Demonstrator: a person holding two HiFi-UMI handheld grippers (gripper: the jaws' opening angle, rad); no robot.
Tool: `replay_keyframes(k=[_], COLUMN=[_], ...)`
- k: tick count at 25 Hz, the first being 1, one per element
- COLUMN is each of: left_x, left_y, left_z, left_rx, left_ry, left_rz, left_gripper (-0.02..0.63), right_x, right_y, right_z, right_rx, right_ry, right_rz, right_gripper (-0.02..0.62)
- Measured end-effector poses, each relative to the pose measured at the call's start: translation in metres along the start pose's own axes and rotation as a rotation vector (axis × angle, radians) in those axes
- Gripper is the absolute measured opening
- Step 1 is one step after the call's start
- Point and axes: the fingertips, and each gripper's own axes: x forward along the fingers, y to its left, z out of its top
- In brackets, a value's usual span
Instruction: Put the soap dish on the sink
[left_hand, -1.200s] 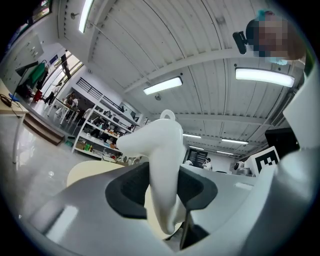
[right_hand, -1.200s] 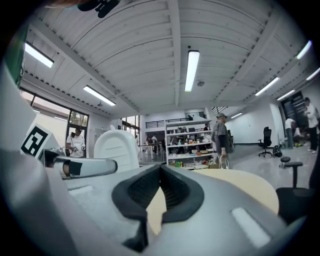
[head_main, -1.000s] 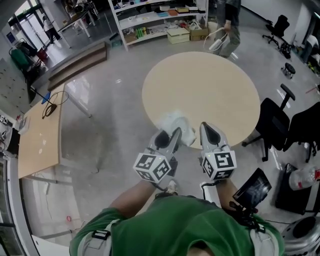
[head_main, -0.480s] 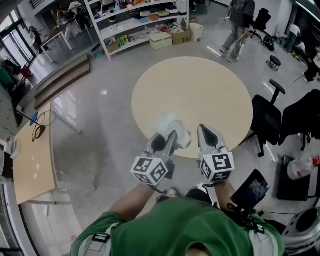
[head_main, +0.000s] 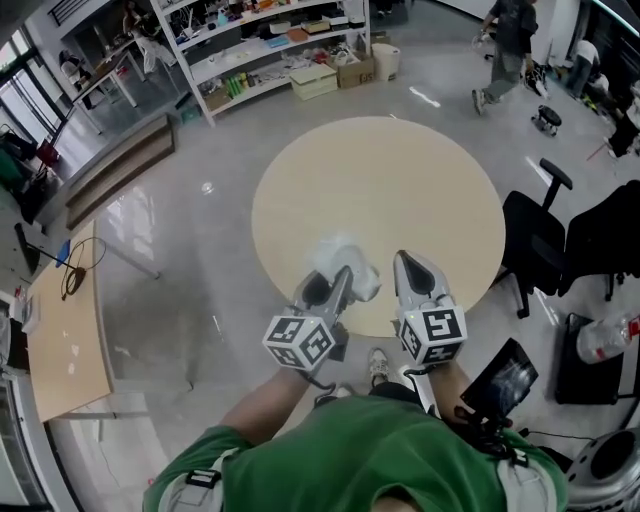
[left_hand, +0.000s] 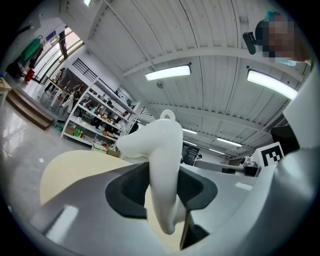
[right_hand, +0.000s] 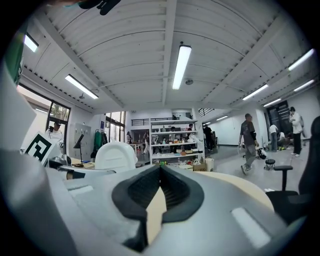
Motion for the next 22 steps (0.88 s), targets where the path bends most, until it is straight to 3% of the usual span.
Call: replay_keyframes(k=[8, 22], left_x=[0.065, 0.133], left_y=[0.02, 0.064], left_z=[-0.018, -0.117], left_rx=[-0.017, -0.118], left_ry=[0.059, 0.265], left_rz=[0.035, 0.137], left_gripper=[0.15, 0.15], right_x=[0.048, 0.098], right_y=[-0.05, -0.117], right_z=[-0.012, -0.093], right_rx=[0.013, 0.083], right_ry=[0.035, 0.201], right_rz=[0.012, 0.023], right_gripper=[0.002, 0.002])
